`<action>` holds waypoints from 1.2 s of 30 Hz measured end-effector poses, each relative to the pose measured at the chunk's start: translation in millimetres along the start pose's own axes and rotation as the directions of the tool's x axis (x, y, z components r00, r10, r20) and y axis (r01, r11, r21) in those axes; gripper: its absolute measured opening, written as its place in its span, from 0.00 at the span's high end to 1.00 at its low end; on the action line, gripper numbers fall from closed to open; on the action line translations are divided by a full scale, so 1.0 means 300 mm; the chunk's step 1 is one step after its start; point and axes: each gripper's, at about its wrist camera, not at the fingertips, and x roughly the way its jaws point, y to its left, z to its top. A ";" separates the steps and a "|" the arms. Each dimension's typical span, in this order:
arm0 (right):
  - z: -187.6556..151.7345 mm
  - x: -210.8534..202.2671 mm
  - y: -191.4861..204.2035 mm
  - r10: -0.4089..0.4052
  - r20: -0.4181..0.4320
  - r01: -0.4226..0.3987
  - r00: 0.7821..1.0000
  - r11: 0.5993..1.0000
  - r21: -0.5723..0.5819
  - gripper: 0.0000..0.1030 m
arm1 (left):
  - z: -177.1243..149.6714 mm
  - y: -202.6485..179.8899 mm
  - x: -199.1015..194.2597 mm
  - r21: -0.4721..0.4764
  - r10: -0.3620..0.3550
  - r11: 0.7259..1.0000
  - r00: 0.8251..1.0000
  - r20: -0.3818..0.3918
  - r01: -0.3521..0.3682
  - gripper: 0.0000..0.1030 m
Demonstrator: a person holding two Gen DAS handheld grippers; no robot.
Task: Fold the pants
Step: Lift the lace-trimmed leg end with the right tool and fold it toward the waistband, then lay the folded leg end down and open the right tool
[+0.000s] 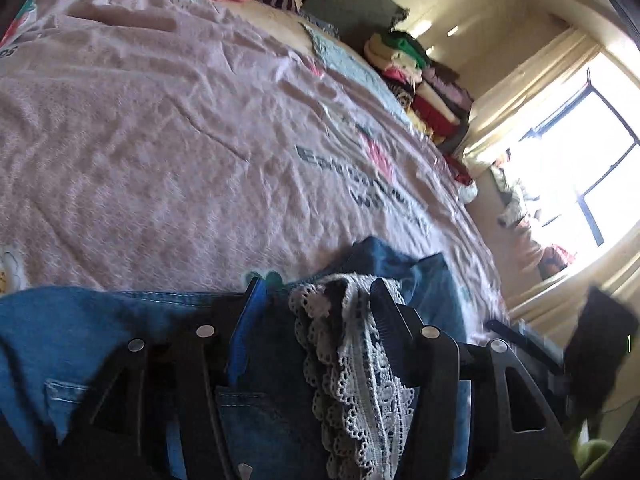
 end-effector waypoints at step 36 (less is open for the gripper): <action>-0.064 -0.070 -0.033 -0.069 0.016 0.070 0.997 0.996 -0.048 0.34 | -0.077 -0.136 -0.234 0.162 0.220 0.953 0.953 0.208 -0.255 0.32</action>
